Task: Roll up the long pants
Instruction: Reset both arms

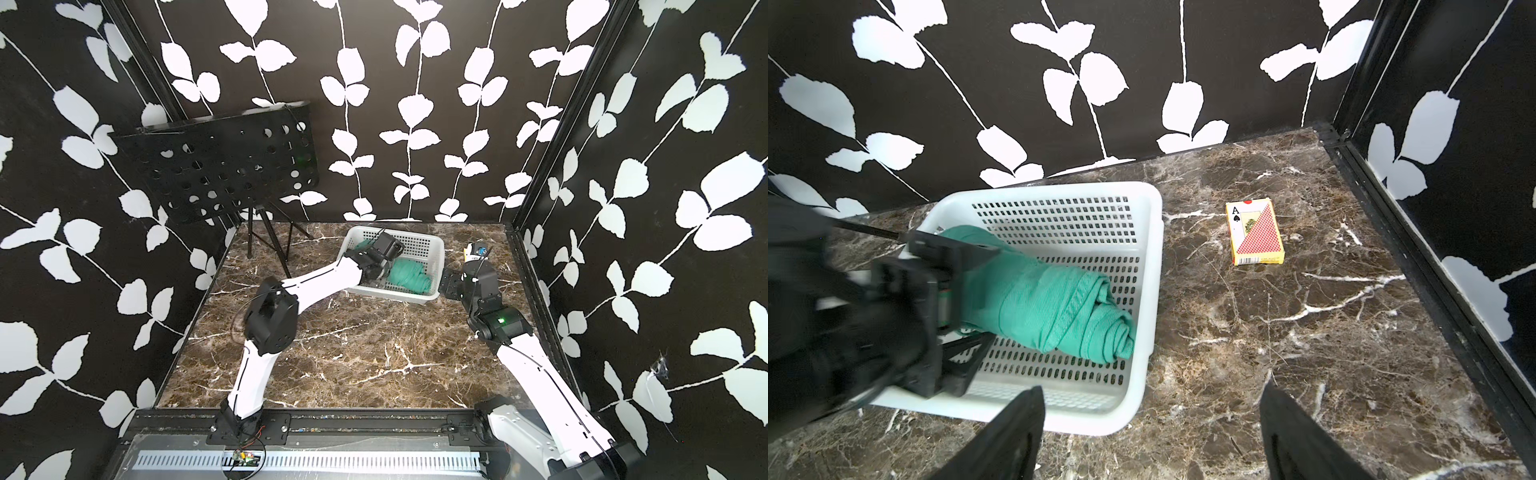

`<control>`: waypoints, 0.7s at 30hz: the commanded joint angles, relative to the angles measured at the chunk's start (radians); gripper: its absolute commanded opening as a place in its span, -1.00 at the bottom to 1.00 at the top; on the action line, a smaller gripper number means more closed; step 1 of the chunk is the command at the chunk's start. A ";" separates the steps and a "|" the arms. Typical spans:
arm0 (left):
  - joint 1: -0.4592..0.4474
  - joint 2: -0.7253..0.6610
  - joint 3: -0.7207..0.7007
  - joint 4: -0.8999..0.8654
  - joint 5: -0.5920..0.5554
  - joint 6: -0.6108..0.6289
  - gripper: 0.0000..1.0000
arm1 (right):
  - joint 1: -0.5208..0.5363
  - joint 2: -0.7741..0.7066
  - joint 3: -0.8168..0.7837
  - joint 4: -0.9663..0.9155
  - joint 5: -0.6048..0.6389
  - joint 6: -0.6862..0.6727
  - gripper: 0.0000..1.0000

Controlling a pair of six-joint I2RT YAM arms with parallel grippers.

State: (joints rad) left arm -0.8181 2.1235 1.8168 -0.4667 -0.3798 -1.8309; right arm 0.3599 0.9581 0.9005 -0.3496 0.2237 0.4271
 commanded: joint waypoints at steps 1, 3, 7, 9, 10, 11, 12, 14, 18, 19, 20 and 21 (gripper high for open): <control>-0.041 -0.165 -0.042 -0.080 -0.090 -0.023 0.97 | -0.003 0.004 -0.013 0.053 0.001 0.029 0.68; -0.059 -0.224 -0.072 -0.115 -0.148 -0.008 0.97 | -0.004 0.005 -0.006 0.053 -0.008 0.032 0.68; -0.064 -0.336 -0.171 -0.114 -0.267 0.132 0.97 | -0.009 0.013 -0.003 0.081 0.004 -0.027 0.73; -0.060 -0.415 -0.271 -0.076 -0.378 0.306 0.97 | -0.038 0.024 -0.025 0.134 0.032 -0.097 0.77; -0.055 -0.455 -0.325 -0.032 -0.440 0.421 0.98 | -0.059 0.033 -0.039 0.160 0.050 -0.123 0.77; -0.044 -0.501 -0.407 0.065 -0.493 0.604 0.97 | -0.089 0.046 -0.059 0.197 0.080 -0.153 0.77; -0.026 -0.549 -0.490 0.174 -0.507 0.801 0.97 | -0.117 0.063 -0.085 0.238 0.132 -0.181 0.76; 0.040 -0.637 -0.651 0.362 -0.430 1.130 0.97 | -0.155 0.089 -0.185 0.402 0.213 -0.283 0.77; 0.229 -0.797 -0.872 0.393 -0.345 1.456 0.97 | -0.241 0.172 -0.368 0.661 0.246 -0.360 0.77; 0.260 -0.830 -0.918 0.400 -0.347 1.525 0.97 | -0.260 0.191 -0.395 0.693 0.222 -0.351 0.77; 0.295 -0.870 -0.972 0.429 -0.335 1.612 0.97 | -0.268 0.213 -0.431 0.758 0.200 -0.351 0.77; 0.334 -0.909 -1.025 0.450 -0.298 1.673 0.97 | -0.269 0.236 -0.464 0.820 0.184 -0.356 0.77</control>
State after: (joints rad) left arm -0.5331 1.3205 0.8825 -0.1272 -0.7200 -0.5499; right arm 0.1074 1.1736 0.5076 0.2043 0.4080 0.1226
